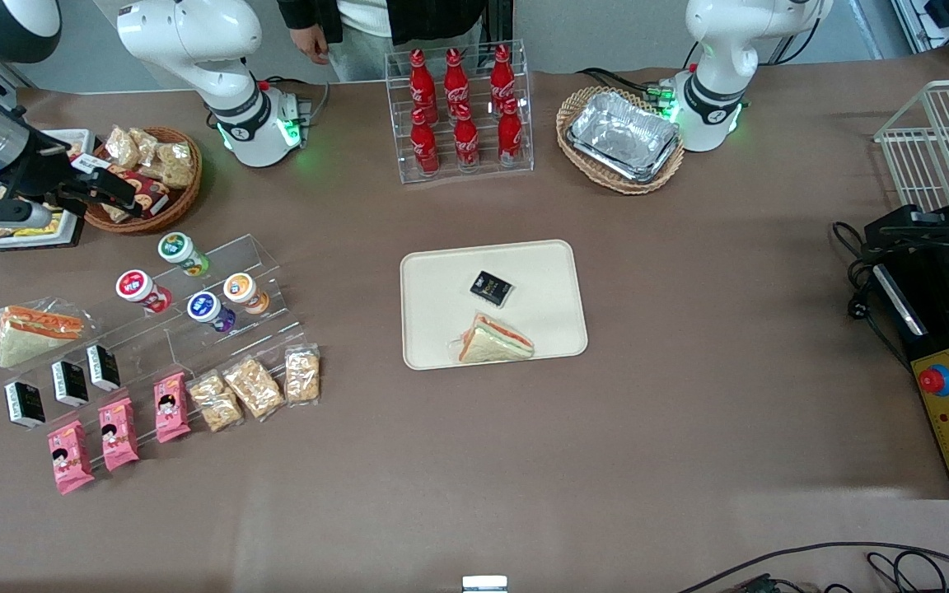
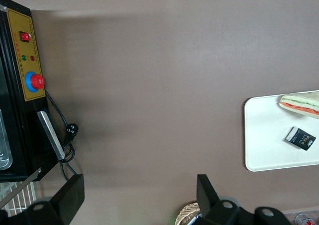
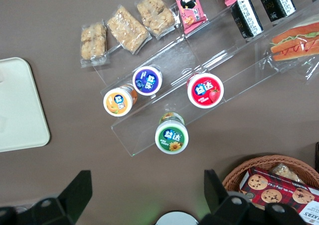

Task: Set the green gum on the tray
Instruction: 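Lower the open right gripper around the green-lid gum bottle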

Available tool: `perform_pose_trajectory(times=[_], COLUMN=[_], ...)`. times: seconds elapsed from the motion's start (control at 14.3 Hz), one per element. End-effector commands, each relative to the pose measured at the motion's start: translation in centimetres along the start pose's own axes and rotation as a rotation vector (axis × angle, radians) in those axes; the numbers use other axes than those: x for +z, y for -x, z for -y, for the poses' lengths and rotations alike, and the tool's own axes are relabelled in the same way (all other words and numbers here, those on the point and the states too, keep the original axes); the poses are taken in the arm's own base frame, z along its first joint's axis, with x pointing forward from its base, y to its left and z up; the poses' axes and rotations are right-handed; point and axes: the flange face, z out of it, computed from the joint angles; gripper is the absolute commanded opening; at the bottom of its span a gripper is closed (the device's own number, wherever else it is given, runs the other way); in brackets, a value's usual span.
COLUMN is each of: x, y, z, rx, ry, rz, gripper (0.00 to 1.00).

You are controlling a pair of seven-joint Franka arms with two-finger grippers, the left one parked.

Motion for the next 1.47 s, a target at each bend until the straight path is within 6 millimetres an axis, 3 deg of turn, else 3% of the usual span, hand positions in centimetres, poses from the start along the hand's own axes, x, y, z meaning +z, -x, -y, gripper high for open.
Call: perform_pose_trajectory(times=[0.0,0.14,0.42,0.63,0.98,1.4], x=[0.9,1.6,5.2,5.7,9.3,11.3], y=[1.2,2.4,5.2,5.1,5.2,5.8], z=[2.1,2.9,2.4,2.1,0.2,0.0], rx=[-0.042,-0.015,-0.018,-0.011,0.019,0.024], ry=[0.080,0.089,0.083,0.082,0.056,0.054], rz=[-0.009,-0.020,-0.074,-0.068,-0.086,-0.089], gripper=[1.00,1.00,1.00,1.00,1.00,1.00])
